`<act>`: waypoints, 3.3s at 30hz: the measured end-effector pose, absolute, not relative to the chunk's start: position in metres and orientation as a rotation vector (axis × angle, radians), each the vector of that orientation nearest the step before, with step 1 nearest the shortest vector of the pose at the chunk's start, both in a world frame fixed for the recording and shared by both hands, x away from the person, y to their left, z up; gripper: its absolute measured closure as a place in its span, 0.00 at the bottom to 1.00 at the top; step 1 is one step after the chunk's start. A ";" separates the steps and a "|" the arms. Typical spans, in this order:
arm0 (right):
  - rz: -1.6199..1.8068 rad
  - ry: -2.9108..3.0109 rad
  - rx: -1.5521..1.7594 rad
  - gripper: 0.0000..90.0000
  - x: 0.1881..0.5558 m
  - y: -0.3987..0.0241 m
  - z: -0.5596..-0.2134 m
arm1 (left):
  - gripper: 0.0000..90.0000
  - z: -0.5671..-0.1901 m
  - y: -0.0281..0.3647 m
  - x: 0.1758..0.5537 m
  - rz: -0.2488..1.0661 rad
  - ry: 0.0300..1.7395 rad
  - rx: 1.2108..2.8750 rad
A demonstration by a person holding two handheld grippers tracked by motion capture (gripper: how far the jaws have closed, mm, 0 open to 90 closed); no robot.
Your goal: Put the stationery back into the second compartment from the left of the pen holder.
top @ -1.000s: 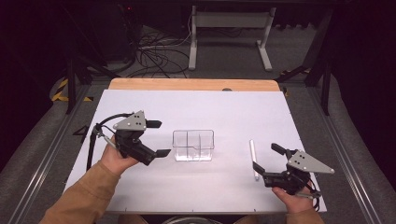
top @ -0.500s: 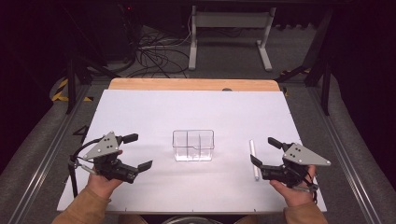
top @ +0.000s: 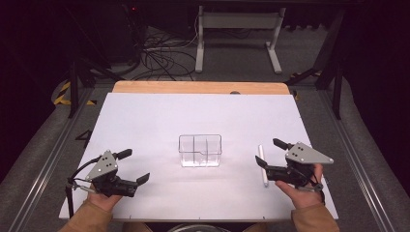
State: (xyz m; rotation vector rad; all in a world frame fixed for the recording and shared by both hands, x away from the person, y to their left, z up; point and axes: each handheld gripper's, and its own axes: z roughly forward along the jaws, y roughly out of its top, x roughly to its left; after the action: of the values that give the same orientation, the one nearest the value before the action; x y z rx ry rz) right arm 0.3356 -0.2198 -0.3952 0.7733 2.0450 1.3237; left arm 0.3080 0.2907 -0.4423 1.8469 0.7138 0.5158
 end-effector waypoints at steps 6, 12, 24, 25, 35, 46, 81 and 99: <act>1.330 2.059 0.865 0.22 0.339 -0.224 -0.396 | 0.00 -0.444 0.294 0.307 0.564 0.713 1.825; 1.309 2.057 0.895 0.20 0.341 -0.225 -0.394 | 0.00 -0.446 0.291 0.305 0.575 0.713 1.832; 1.172 2.144 1.006 0.24 0.354 -0.224 -0.385 | 0.00 -0.447 0.294 0.304 0.558 0.721 1.822; 1.161 2.159 1.019 0.24 0.357 -0.224 -0.384 | 0.00 -0.447 0.294 0.304 0.556 0.724 1.822; 1.036 2.253 1.121 0.29 0.378 -0.217 -0.383 | 0.00 -0.447 0.295 0.303 0.565 0.730 1.818; 0.929 2.292 1.343 0.35 0.399 -0.210 -0.393 | 0.00 -0.448 0.295 0.304 0.560 0.736 1.815; 0.574 2.215 1.943 0.64 0.429 -0.195 -0.425 | 0.00 -0.449 0.293 0.304 0.568 0.733 1.825; 0.399 2.141 2.024 0.80 0.437 -0.182 -0.438 | 0.01 -0.450 0.292 0.304 0.573 0.728 1.835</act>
State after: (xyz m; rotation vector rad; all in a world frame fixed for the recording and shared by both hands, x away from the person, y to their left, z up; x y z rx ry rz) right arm 0.4368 -0.1823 -0.4377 2.0239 2.1408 0.3992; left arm 0.3042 0.2920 -0.4497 1.8352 0.7278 0.5726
